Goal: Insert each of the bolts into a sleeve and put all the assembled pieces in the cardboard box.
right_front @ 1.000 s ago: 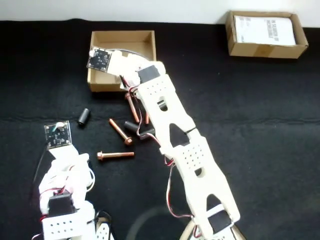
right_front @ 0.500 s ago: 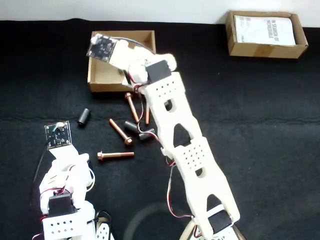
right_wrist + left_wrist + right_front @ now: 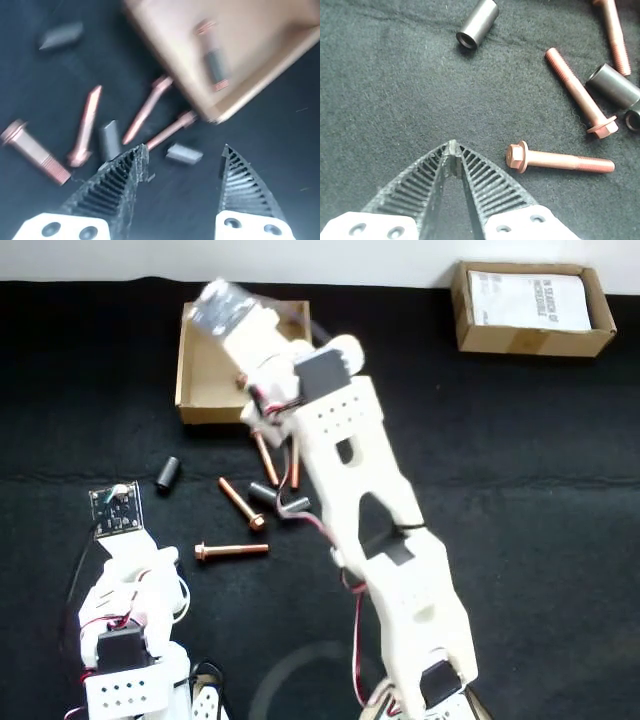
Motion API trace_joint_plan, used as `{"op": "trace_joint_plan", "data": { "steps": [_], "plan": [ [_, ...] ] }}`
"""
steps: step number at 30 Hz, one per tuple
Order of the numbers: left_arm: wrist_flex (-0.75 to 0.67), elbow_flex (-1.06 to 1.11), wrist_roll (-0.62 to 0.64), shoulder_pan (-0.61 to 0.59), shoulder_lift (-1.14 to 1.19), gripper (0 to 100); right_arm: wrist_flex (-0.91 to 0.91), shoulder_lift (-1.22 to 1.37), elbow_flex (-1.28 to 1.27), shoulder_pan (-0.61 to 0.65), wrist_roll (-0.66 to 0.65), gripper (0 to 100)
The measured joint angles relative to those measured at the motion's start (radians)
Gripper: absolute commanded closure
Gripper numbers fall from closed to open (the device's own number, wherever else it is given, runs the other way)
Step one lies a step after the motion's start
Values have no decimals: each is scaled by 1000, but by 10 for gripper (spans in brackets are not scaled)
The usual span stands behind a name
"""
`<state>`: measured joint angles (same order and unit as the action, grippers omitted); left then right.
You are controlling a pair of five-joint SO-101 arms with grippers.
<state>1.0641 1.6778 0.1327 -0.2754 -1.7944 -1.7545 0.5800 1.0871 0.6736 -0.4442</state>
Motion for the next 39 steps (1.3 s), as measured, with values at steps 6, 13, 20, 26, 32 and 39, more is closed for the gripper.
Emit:
{"op": "trace_joint_plan", "data": {
  "steps": [6,13,20,26,32,39],
  "plan": [
    [0,0,0,0,0,991,0,-140,-377,64,-232,786],
    [0,0,0,0,0,991,0,-150,-494,31,-531,786],
    [0,0,0,0,0,991,0,-137,-497,20,-612,786],
    [0,0,0,0,0,991,0,-41,-497,20,-612,786],
    [0,0,0,-6,0,991,11,55,-497,20,-618,786],
    [0,0,0,-6,-8,991,54,138,-497,20,-618,786]
  ]
}}
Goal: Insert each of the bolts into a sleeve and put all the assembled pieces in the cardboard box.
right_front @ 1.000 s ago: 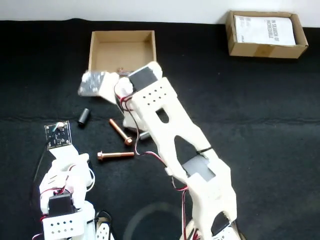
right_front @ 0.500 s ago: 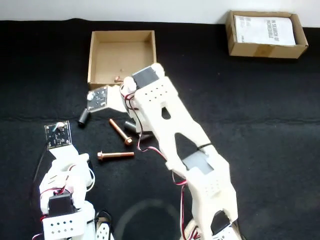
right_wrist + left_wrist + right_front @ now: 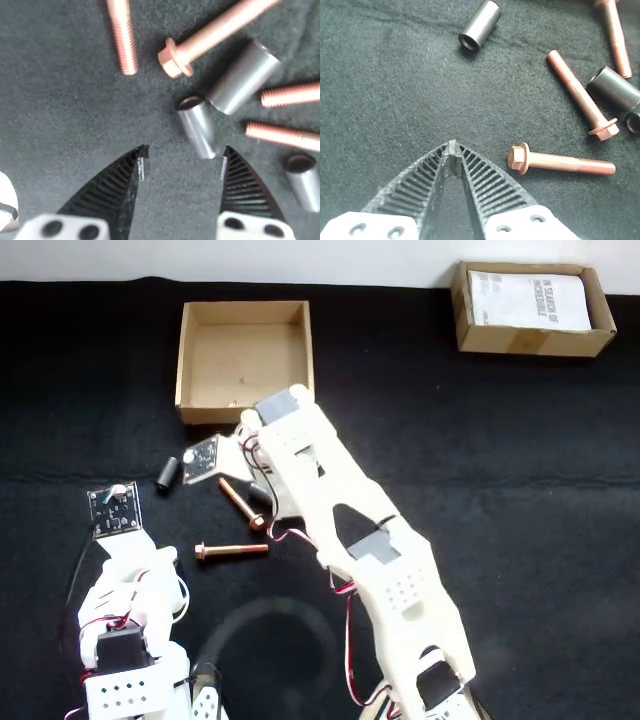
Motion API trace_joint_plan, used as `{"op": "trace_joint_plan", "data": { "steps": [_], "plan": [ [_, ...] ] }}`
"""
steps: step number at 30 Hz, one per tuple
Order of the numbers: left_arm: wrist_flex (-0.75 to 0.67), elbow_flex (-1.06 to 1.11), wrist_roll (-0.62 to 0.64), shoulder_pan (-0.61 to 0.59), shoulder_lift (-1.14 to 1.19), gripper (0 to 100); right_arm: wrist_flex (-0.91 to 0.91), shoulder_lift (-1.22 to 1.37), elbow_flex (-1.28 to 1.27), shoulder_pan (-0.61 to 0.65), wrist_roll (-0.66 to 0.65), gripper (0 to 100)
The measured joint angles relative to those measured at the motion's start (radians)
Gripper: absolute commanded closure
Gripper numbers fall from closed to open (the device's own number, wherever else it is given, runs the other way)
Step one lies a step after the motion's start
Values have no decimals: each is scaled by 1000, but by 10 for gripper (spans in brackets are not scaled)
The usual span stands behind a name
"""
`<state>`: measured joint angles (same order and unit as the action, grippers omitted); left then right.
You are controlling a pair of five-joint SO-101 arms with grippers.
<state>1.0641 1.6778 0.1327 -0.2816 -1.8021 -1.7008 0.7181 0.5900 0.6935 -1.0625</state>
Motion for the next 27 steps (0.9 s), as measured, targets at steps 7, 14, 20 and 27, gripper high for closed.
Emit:
{"op": "trace_joint_plan", "data": {
  "steps": [7,14,20,27],
  "plan": [
    [0,0,0,0,0,991,72,63,0,0,0,786],
    [0,0,0,0,0,991,115,91,2,2,-2,792],
    [0,0,0,0,0,991,144,118,34,-5,0,988],
    [0,0,0,0,0,991,84,173,157,-6,11,991]
  ]
}}
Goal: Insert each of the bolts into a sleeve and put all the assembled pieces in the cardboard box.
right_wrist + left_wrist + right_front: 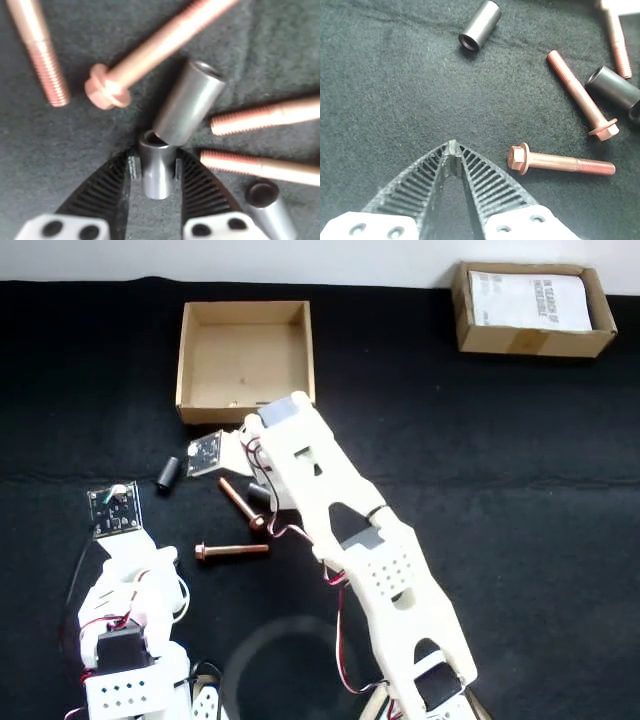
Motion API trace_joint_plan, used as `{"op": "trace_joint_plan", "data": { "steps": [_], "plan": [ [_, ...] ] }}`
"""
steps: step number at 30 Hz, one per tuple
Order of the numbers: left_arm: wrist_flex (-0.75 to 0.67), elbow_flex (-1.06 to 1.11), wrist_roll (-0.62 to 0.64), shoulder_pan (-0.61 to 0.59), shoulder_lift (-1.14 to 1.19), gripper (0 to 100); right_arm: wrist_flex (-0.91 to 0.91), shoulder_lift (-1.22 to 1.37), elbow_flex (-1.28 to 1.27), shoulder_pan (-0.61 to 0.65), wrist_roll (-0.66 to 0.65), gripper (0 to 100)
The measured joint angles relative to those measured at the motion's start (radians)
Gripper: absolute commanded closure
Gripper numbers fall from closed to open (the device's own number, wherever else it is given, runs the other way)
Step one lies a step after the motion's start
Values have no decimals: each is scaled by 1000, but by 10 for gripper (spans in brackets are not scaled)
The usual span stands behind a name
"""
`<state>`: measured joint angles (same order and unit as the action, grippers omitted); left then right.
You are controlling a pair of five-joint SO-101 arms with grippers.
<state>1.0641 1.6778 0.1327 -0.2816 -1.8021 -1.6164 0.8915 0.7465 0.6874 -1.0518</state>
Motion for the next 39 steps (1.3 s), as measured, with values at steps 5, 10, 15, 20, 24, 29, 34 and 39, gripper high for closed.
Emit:
{"op": "trace_joint_plan", "data": {
  "steps": [5,10,15,20,24,29,34,39],
  "plan": [
    [0,0,0,0,0,991,-115,2,196,-9,80,991],
    [0,0,0,0,0,991,-137,-89,327,-78,216,991],
    [0,0,44,0,0,991,-137,-259,284,-104,359,991],
    [0,0,199,0,0,991,-137,-341,84,-75,486,991],
    [0,-9,196,0,0,991,-137,-361,-48,-63,554,991],
    [-71,-98,54,0,0,991,-137,-445,-84,-64,569,991],
    [-121,-269,-124,84,0,991,-137,-597,-110,-106,569,991],
    [-14,-417,-107,190,21,991,-138,-779,-265,-172,569,991]
  ]
}}
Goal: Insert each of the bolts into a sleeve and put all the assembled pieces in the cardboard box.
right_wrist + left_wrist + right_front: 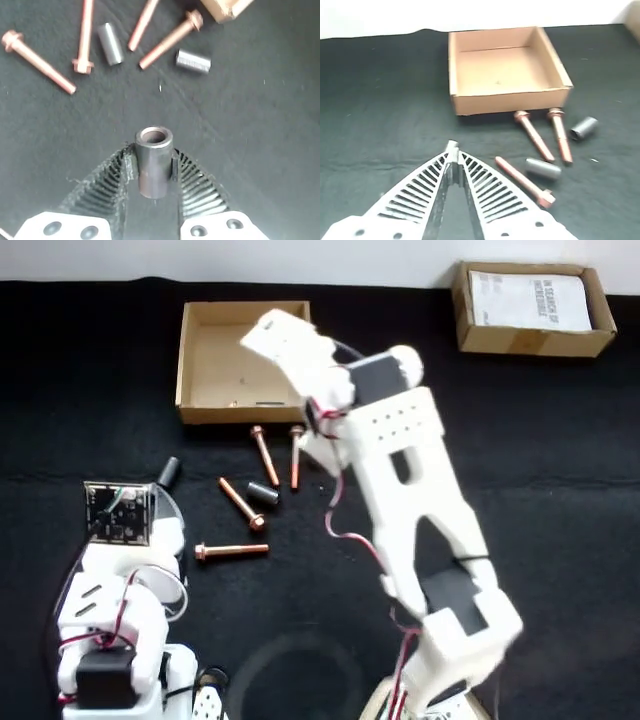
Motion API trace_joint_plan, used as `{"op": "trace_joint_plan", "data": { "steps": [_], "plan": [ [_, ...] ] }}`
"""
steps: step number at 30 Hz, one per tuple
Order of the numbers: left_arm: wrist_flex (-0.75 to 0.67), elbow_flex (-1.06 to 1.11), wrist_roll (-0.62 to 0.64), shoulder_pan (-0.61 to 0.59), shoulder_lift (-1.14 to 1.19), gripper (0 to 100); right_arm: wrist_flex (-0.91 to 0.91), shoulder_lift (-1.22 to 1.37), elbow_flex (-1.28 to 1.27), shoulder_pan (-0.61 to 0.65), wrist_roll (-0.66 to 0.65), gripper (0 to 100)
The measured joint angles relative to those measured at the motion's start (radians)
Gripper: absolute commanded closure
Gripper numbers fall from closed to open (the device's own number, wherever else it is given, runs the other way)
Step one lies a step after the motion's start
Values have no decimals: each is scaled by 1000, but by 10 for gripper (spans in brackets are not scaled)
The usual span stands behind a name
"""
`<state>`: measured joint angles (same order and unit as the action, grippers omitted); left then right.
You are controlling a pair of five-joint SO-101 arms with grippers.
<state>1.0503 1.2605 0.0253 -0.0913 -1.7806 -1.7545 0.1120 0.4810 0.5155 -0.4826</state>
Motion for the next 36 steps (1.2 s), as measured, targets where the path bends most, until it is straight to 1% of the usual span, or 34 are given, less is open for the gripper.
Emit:
{"op": "trace_joint_plan", "data": {
  "steps": [4,8,12,14,16,18,22,26,28,36],
  "plan": [
    [63,-184,118,17,169,991,35,-170,-181,-21,0,991],
    [132,-416,267,23,470,991,130,-367,-393,-25,2,991],
    [285,-614,417,104,818,991,226,-539,-608,-25,3,991],
    [374,-681,493,138,984,991,250,-598,-698,-25,3,991],
    [428,-726,548,157,1140,991,261,-637,-760,-28,3,991],
    [453,-769,569,158,1280,991,264,-663,-807,-28,3,991],
    [459,-813,583,143,1522,991,264,-677,-850,-28,3,991],
    [456,-816,583,144,1697,991,281,-678,-855,-28,3,991],
    [456,-816,583,144,1741,991,292,-678,-856,-37,3,991],
    [451,-815,583,144,1798,991,347,-678,-856,-46,3,991]
  ]
}}
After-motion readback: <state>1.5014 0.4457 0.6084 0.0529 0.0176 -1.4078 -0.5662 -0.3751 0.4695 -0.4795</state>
